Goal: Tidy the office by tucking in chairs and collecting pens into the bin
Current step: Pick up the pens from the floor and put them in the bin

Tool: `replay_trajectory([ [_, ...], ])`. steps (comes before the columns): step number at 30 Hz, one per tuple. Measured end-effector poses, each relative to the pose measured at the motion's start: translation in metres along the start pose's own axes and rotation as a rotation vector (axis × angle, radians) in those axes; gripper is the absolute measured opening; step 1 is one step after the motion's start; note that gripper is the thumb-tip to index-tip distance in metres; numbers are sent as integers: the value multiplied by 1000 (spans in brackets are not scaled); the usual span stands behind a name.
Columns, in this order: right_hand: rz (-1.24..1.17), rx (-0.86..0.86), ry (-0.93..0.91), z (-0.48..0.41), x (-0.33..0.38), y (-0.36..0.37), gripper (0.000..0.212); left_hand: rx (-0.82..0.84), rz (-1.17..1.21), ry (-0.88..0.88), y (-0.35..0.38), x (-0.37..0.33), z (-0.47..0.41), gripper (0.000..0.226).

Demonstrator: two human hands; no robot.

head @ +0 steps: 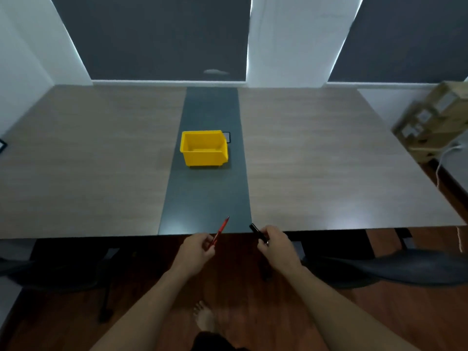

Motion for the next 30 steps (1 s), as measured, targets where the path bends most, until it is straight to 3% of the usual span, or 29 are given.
replay_trajectory([
  [12, -46, -48, 27, -176, 88, -8, 15, -32, 0, 33, -126, 32, -161, 12],
  [22, 5, -75, -65, -319, 114, -19, 24, -110, 39, 19, -174, 38, -279, 11],
  [30, -16, 68, -121, -439, 136, -24, 30, -161, 85, -26, -208, 34, -376, 3],
])
Point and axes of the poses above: each hand's wrist, its own z-axis away from the middle knuckle, its own y-axis out of the palm, x = y × z, the point moved 2 cm from there along -z, towards the middle knuckle, and after that the axes turned 11 degrees about z, right-handed, at the moved point
